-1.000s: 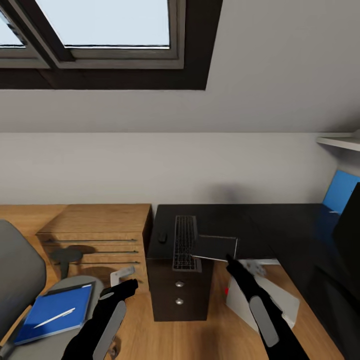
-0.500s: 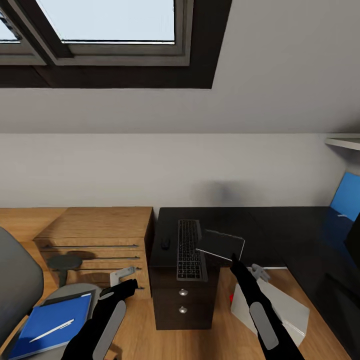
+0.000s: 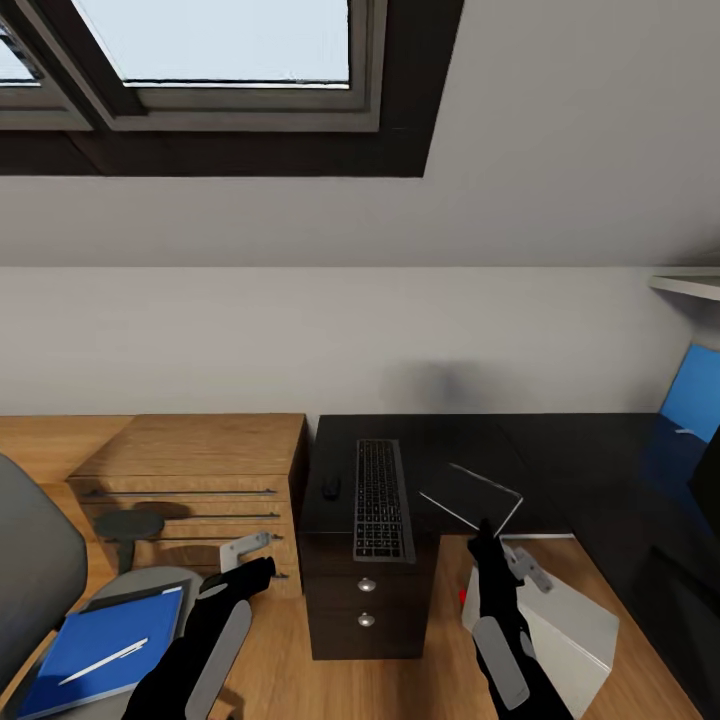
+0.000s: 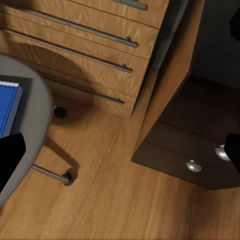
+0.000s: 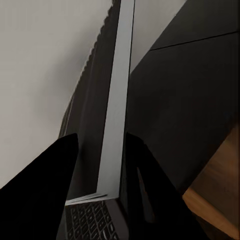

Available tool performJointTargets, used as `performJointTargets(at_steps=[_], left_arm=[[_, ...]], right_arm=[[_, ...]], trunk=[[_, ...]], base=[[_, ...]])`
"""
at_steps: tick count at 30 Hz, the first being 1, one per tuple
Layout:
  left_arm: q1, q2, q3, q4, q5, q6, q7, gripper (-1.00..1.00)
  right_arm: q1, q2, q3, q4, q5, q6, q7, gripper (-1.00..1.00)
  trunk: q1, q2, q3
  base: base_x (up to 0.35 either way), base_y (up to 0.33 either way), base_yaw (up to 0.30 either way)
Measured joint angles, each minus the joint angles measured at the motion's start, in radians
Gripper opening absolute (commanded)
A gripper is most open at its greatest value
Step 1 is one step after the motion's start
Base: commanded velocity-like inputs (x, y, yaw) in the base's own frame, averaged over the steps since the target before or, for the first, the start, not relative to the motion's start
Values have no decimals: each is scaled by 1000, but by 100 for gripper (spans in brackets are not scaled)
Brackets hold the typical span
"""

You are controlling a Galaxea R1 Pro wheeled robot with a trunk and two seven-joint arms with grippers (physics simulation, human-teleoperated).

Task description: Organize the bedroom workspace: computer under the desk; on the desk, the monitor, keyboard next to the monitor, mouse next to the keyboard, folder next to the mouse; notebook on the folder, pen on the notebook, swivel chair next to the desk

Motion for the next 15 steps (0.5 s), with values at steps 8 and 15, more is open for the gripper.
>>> performJointTargets(at_steps=[8, 15], left_arm=[[0, -2, -1, -20, 2, 0, 0, 100], [1, -5, -1, -35, 2, 0, 1, 100]], right_arm=[[0, 2, 0, -2, -2, -6, -17, -100], [0, 2, -1, -6, -37, -5, -13, -100]], trunk=[[0, 0, 0], [27, -49, -22]], base=[[0, 0, 0], [0, 0, 0]])
